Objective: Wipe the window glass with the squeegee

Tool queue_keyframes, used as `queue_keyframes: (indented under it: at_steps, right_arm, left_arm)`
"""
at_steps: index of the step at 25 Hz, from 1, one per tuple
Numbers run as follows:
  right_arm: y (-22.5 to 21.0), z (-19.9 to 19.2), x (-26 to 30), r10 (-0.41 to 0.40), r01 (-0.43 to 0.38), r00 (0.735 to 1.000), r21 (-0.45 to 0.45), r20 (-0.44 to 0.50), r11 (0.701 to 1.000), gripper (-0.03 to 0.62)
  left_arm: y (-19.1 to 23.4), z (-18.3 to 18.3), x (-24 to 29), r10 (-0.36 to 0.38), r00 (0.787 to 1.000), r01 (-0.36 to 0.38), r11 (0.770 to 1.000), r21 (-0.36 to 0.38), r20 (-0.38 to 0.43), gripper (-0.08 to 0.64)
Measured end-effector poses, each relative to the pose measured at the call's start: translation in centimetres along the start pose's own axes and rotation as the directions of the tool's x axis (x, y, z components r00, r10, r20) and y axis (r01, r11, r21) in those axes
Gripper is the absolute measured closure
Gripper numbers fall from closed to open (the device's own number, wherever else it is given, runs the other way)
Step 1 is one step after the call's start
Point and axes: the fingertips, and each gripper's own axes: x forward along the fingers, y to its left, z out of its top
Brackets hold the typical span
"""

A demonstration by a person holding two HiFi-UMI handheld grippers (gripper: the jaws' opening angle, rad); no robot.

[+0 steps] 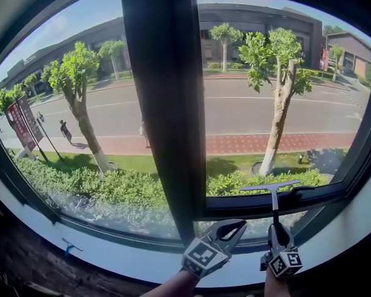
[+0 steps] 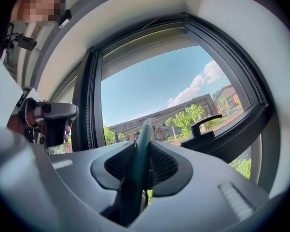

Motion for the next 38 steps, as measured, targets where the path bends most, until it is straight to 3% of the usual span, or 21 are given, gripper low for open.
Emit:
queue_keyframes:
  at_steps: [9,17,24,34,38]
  right_arm:
    - [3.6,8.6,-0.7,0.080,-0.077,0.985,-0.023,0.155,0.997,0.491]
    - [4.1,12.9,-0.7,0.195,-0.194,0.961,-0.026,0.198,0.981,0.491]
    - [5.7,15.6,-0.9,0.293,-0.292,0.929,-0.038,0.228,0.956,0.491]
    - [8.0,19.7,-0.6,0.350,-0.355,0.888,-0.040,0.299,0.934,0.491]
    - [10.2,23.3,0.9,0.375,-0.381,0.855,-0.056,0.359,0.923,0.491]
  left_arm:
    - [0.5,1.4,-0.4,0.036,0.999,-0.037,0.999,0.028,0.038,0.557]
    - [-1.5,3.0,-0.4,0.114,0.993,-0.115,0.991,0.061,0.026,0.557]
    - [-2.9,3.9,-0.8,0.174,0.984,-0.177,0.980,0.097,0.031,0.557]
    - [-3.7,5.3,-1.9,0.220,0.973,-0.227,0.966,0.125,0.062,0.557]
    - [-2.9,7.3,-2.6,0.239,0.967,-0.250,0.957,0.146,0.088,0.557]
